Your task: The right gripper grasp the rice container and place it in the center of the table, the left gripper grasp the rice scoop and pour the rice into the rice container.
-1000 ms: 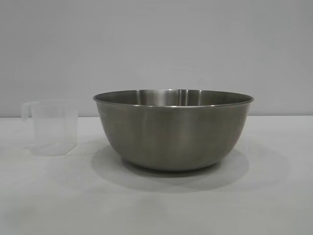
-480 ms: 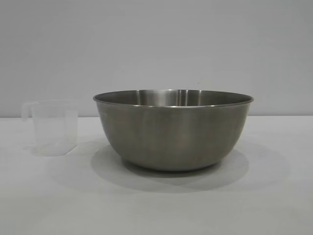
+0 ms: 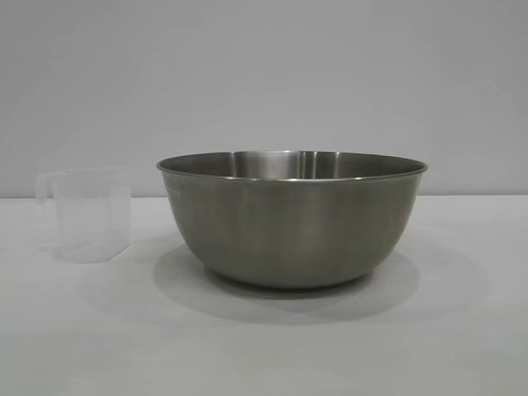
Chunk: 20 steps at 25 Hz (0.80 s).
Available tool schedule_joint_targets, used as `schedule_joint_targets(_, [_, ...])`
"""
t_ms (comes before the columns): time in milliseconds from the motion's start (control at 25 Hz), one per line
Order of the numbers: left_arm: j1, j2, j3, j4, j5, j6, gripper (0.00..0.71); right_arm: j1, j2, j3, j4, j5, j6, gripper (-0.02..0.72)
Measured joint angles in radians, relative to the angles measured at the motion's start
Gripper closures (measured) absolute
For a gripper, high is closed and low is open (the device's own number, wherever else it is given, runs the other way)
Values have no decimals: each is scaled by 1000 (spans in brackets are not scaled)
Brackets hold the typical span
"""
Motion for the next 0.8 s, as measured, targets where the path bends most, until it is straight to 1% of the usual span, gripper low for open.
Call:
schedule_joint_targets(120, [0, -29, 43, -16, -4, 10, 207, 0, 0, 0, 0, 0, 0, 178])
schedule_joint_targets(800, [0, -43, 47, -16, -14, 10, 207, 0, 0, 0, 0, 0, 0, 178])
